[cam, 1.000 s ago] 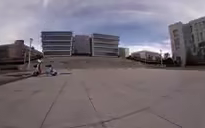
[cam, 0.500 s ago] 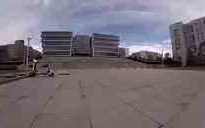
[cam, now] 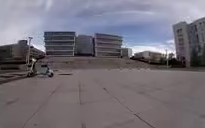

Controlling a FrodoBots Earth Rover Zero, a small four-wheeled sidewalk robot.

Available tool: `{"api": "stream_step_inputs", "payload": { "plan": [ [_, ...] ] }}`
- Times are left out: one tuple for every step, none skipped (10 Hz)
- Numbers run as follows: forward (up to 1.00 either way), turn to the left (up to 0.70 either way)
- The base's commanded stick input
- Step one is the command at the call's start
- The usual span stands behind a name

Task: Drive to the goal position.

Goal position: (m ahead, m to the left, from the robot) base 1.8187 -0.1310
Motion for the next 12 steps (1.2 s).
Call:
{"api": "stream_step_inputs", "payload": {
  "plan": [
    [0.85, 0.00],
    [0.85, 0.00],
    [0.85, 0.00],
    [0.85, 0.00],
    [0.85, 0.03],
    [0.85, 0.22],
    [0.85, 0.31],
    [0.85, 0.22],
    [0.85, 0.13],
    [0.85, 0.04],
    [0.85, 0.00],
    [0.85, 0.00]
  ]
}}
